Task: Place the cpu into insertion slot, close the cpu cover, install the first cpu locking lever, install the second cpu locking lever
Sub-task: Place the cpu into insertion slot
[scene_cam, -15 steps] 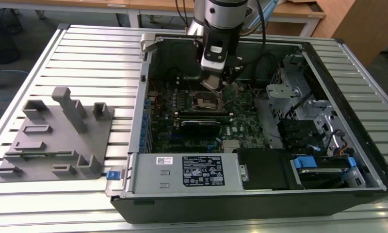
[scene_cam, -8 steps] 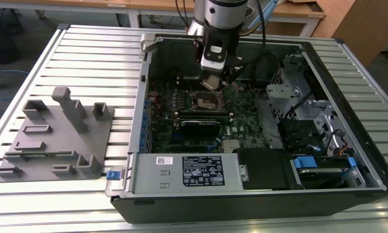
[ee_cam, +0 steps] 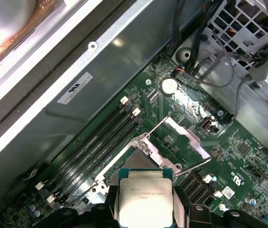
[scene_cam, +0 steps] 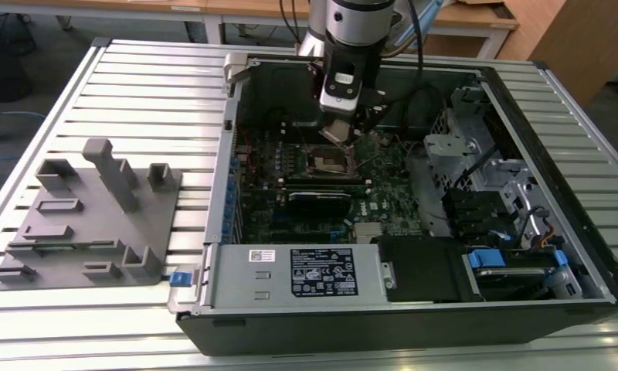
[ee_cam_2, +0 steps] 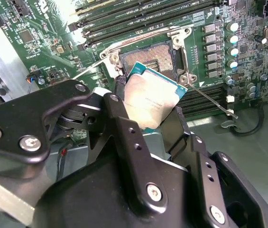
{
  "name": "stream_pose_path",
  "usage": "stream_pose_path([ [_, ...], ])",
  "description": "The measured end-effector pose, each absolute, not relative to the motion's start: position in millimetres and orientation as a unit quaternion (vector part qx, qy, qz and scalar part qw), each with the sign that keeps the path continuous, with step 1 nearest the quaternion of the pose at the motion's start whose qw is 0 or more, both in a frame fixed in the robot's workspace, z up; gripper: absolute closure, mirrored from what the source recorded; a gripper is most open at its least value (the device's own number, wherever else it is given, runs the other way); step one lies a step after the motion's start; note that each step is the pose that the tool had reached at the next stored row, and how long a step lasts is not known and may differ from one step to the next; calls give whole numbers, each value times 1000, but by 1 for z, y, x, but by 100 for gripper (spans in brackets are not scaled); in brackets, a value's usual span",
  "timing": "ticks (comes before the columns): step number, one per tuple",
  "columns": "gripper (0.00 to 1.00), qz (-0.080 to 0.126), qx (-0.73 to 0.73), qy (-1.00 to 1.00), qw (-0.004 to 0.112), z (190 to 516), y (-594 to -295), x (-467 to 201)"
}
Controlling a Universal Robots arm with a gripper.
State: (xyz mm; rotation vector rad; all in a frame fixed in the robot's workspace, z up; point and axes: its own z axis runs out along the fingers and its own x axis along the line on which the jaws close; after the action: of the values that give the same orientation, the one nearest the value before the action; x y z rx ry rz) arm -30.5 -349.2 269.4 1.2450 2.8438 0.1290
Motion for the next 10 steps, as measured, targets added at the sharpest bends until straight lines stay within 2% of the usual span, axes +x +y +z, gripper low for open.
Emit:
stream_pose_path([
  [10,46,40,477,878,21,268,-349,-30],
])
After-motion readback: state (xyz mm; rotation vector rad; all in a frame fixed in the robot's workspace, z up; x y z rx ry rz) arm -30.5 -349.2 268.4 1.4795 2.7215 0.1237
